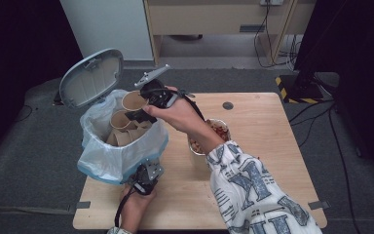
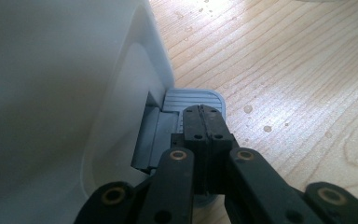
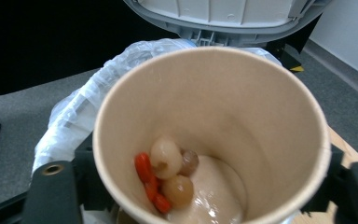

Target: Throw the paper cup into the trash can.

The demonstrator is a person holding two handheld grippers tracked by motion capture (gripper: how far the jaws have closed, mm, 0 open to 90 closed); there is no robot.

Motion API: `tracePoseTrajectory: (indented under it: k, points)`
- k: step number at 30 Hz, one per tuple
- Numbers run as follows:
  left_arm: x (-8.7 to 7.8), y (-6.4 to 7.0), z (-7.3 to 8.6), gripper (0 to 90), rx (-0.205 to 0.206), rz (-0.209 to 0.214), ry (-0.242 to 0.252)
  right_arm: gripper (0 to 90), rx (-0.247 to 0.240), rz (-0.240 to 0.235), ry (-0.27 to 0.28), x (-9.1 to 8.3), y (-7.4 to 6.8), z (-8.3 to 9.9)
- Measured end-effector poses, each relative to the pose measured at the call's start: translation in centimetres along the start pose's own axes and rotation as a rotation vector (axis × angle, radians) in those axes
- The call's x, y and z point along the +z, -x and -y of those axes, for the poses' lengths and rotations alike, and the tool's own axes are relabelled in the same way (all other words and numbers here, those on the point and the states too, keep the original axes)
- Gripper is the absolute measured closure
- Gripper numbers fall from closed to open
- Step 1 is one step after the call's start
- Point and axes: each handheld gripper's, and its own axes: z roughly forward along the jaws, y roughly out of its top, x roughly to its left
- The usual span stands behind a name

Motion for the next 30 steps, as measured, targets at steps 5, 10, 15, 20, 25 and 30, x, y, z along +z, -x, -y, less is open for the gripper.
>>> tracePoseTrajectory:
  k: [5, 10, 15, 20, 25, 30]
  points:
    - [0.0, 0.0, 0.0, 89.3, 0.0, 0.0, 0.001, 11.4, -0.003, 0.005, 0.019, 0.0, -0.1, 0.0]
    - [0.0, 0.0, 0.0, 89.2, 0.001, -0.002, 0.001, 11.1, 0.013, 0.015, 0.034, -0.9, 0.3, 0.3]
    - [0.0, 0.0, 0.0, 89.2, 0.002, -0.002, 0.001, 18.4, 0.008, 0.031, 0.031, -1.3, 0.8, 0.9]
    - [0.0, 0.0, 0.0, 89.2, 0.001, -0.001, 0.002, 18.7, 0.011, 0.042, 0.03, -1.7, 1.1, 1.2]
    - [0.0, 0.0, 0.0, 89.2, 0.0, 0.0, 0.001, 18.1, 0.017, 0.05, 0.037, -2.2, 1.5, 1.6]
    - [0.0, 0.0, 0.0, 89.2, 0.001, -0.001, 0.001, 17.1, 0.031, 0.066, 0.044, -2.9, 2.1, 2.1]
